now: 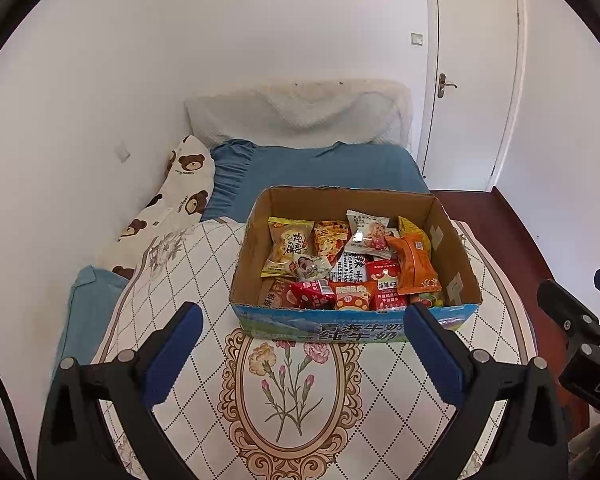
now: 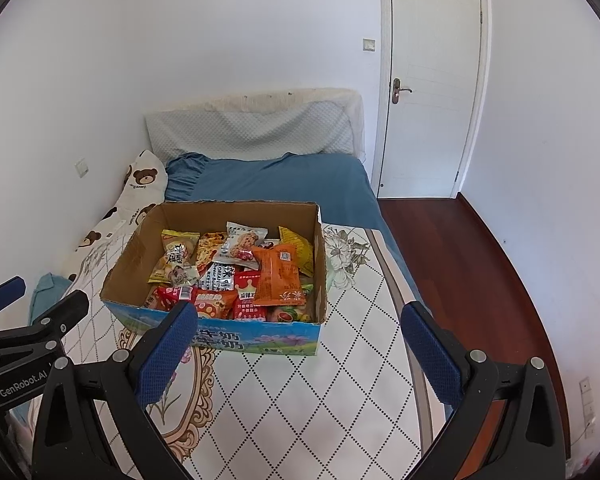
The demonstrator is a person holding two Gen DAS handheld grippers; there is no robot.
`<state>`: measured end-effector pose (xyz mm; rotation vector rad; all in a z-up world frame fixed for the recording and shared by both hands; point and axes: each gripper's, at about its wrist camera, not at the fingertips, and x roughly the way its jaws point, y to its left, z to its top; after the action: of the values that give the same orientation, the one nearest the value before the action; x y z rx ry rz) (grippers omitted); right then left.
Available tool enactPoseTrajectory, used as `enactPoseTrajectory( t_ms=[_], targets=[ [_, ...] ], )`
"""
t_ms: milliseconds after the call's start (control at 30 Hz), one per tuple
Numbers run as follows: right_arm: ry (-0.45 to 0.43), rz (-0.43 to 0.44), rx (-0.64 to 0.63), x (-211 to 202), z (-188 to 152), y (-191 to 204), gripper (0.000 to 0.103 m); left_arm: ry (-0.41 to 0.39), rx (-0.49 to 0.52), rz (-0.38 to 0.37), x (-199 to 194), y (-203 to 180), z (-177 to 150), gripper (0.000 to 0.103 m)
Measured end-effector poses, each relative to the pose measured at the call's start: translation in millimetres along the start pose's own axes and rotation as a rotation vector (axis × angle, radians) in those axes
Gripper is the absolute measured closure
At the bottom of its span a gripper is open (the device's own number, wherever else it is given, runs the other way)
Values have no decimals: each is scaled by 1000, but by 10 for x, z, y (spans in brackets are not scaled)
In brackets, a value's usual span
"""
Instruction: Organize snacks
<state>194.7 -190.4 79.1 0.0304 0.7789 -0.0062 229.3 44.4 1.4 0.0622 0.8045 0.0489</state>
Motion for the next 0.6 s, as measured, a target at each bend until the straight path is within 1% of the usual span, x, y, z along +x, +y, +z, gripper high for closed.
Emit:
enactPoseTrajectory(
  t_ms=[600],
  targets=[
    [-3, 11, 5, -7, 25, -22, 0, -20, 9, -1, -120, -20, 18, 0]
  ],
)
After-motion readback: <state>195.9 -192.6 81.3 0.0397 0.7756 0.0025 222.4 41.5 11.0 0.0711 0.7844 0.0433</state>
